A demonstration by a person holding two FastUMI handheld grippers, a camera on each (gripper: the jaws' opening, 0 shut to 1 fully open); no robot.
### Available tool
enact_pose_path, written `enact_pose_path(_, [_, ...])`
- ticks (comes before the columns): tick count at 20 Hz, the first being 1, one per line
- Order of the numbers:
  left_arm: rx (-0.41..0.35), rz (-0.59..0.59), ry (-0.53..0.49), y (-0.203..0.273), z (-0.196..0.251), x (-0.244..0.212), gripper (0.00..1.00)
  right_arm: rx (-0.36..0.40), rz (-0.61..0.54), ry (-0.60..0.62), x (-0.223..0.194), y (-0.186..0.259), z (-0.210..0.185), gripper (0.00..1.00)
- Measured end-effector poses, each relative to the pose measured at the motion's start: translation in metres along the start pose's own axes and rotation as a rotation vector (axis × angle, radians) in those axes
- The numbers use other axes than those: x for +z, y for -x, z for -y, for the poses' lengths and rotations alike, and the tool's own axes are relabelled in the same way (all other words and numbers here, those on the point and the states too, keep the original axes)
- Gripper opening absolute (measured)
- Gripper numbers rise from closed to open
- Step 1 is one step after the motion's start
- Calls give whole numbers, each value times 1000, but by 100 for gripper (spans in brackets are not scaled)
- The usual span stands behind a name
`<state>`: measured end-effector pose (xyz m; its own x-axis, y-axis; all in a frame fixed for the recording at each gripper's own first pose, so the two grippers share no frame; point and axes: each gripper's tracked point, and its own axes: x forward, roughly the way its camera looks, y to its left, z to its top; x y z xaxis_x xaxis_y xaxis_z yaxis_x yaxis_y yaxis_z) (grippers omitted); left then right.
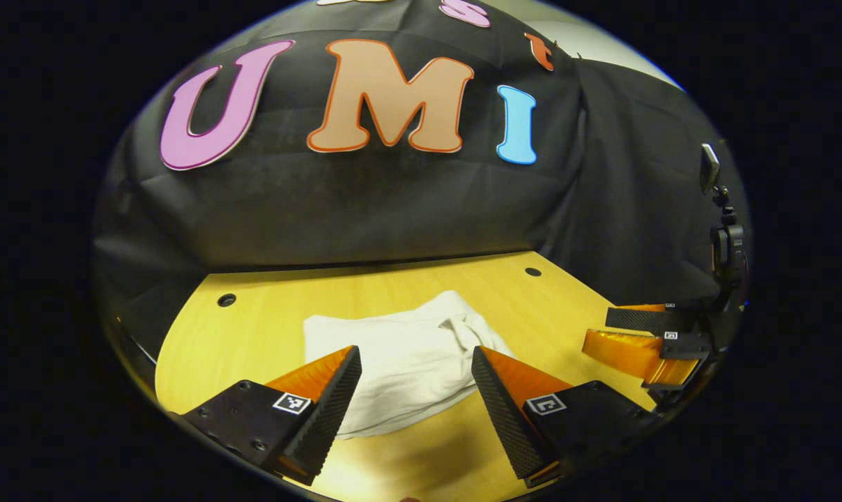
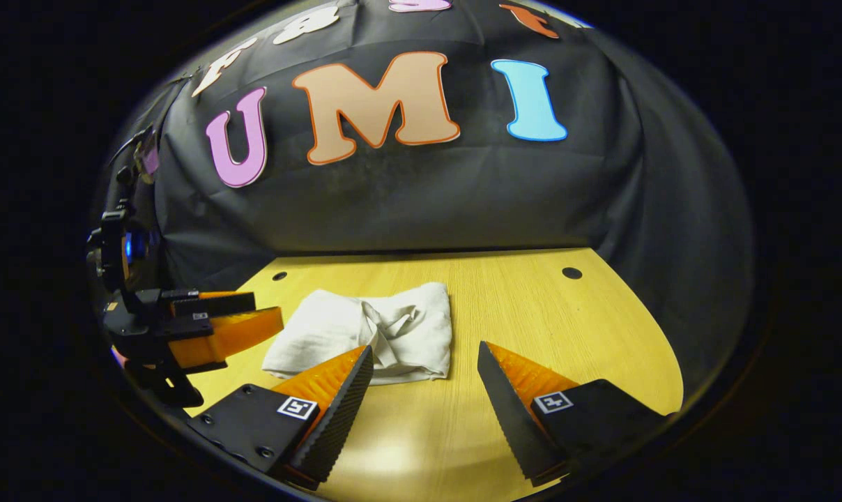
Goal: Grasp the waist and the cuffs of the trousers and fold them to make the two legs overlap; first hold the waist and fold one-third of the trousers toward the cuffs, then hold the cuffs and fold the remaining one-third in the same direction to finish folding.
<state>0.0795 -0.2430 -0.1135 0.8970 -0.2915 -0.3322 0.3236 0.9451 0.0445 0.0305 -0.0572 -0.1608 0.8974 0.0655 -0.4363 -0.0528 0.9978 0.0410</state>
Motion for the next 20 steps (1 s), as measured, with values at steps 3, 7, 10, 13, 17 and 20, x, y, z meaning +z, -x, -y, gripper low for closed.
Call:
enact_pose_path(3, [10,-7,-2,21,-15,-5,96,-16,37,4,5,12,-6,97])
enact_pose_path(7, [22,-25,25,35,-30,-14,96,-38,58,0,6,24,-12,96])
enact_pose_path(10, [20,-26,49,39,-37,-19,96,-61,61,-13,3,32,-12,96])
enact_pose_path(13, [21,-43,48,39,-42,-25,96,-79,67,-7,2,39,-12,96])
enact_pose_path(17, [6,-43,33,39,-43,-25,96,-101,79,-2,5,45,-10,97])
enact_pose_path(20, [-4,-51,25,39,-42,-26,96,-115,89,-3,7,50,-8,96])
